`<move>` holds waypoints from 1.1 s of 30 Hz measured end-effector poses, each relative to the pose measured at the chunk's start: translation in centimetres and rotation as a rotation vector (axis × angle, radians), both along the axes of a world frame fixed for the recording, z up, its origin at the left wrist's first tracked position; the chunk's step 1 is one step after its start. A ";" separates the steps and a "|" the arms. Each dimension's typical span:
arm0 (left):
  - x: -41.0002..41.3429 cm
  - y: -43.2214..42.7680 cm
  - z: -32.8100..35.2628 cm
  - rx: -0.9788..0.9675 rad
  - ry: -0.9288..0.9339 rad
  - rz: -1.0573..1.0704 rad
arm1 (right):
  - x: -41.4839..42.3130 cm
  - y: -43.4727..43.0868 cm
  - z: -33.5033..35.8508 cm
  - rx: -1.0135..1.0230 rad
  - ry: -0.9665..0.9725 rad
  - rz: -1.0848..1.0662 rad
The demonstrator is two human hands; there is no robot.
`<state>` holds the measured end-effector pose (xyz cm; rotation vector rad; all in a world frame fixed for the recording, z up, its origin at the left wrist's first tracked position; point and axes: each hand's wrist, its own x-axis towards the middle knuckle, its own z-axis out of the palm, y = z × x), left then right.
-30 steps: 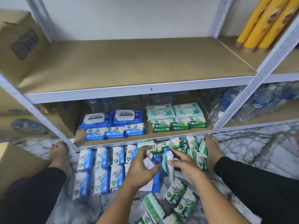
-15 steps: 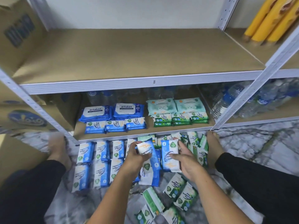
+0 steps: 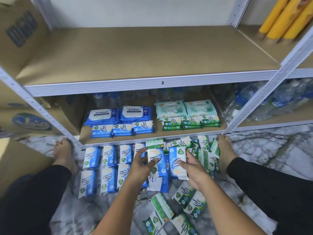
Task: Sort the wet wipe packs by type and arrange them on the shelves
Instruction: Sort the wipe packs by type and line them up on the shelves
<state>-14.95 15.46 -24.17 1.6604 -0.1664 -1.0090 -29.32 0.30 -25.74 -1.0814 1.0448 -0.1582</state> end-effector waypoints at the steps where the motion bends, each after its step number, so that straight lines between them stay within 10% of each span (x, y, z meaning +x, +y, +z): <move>1: -0.1 0.0 0.1 -0.004 -0.004 -0.006 | -0.1 0.1 0.3 0.041 -0.009 -0.015; 11: 1.0 0.9 1.6 -0.086 -0.012 -0.067 | -0.3 -2.2 4.0 -0.456 0.177 0.260; 19: 2.4 1.4 1.8 -0.067 -0.038 -0.015 | 1.2 -1.8 2.4 -0.128 -0.174 -0.461; 33: 3.7 4.7 -2.3 0.014 0.002 0.049 | 3.4 2.4 -2.0 0.013 -0.019 -0.026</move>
